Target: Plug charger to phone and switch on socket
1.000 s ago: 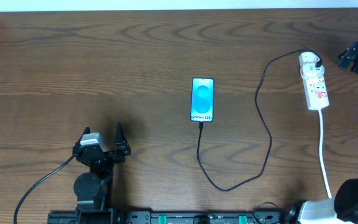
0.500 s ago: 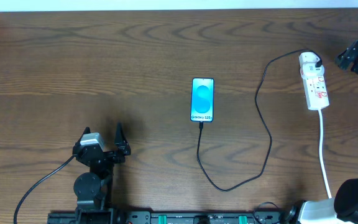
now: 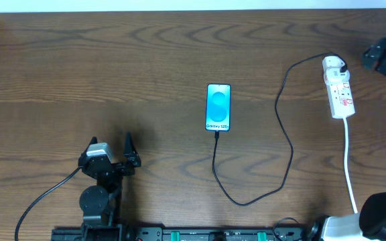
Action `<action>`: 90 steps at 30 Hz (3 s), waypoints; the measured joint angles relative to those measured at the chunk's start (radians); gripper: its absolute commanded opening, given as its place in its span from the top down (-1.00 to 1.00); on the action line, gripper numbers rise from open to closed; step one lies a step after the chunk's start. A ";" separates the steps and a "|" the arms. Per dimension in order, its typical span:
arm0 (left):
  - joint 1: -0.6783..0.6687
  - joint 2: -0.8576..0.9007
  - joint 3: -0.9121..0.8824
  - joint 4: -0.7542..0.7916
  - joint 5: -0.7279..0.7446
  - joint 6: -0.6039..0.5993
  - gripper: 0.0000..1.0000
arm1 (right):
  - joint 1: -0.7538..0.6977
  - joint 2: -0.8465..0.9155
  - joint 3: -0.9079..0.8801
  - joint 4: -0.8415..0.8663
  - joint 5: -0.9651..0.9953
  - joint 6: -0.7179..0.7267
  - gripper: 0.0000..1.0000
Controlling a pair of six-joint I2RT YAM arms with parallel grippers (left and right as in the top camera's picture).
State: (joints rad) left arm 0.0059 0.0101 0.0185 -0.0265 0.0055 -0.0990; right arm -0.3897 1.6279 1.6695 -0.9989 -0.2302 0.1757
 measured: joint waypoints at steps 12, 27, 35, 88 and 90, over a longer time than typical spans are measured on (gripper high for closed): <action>0.000 0.000 0.003 -0.003 0.000 0.003 -0.79 | 0.191 -0.293 -0.598 0.697 -0.002 0.002 -0.99; 0.000 0.000 0.003 -0.004 0.000 0.003 -0.79 | 0.233 -0.673 -1.228 1.268 0.016 0.001 -0.99; 0.000 0.000 0.003 -0.005 0.000 0.003 -0.79 | 0.239 -0.911 -1.499 1.363 0.057 0.002 -0.99; 0.000 0.000 0.003 -0.005 0.000 0.003 -0.79 | 0.362 -1.615 -1.662 0.936 0.317 -0.035 -0.99; 0.000 0.000 0.003 -0.005 0.000 0.003 -0.79 | 0.361 -1.615 -1.662 0.936 0.317 -0.036 -0.99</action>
State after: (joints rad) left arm 0.0059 0.0101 0.0212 -0.0315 0.0051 -0.0956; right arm -0.0284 0.0128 0.0071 -0.0631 0.0868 0.1394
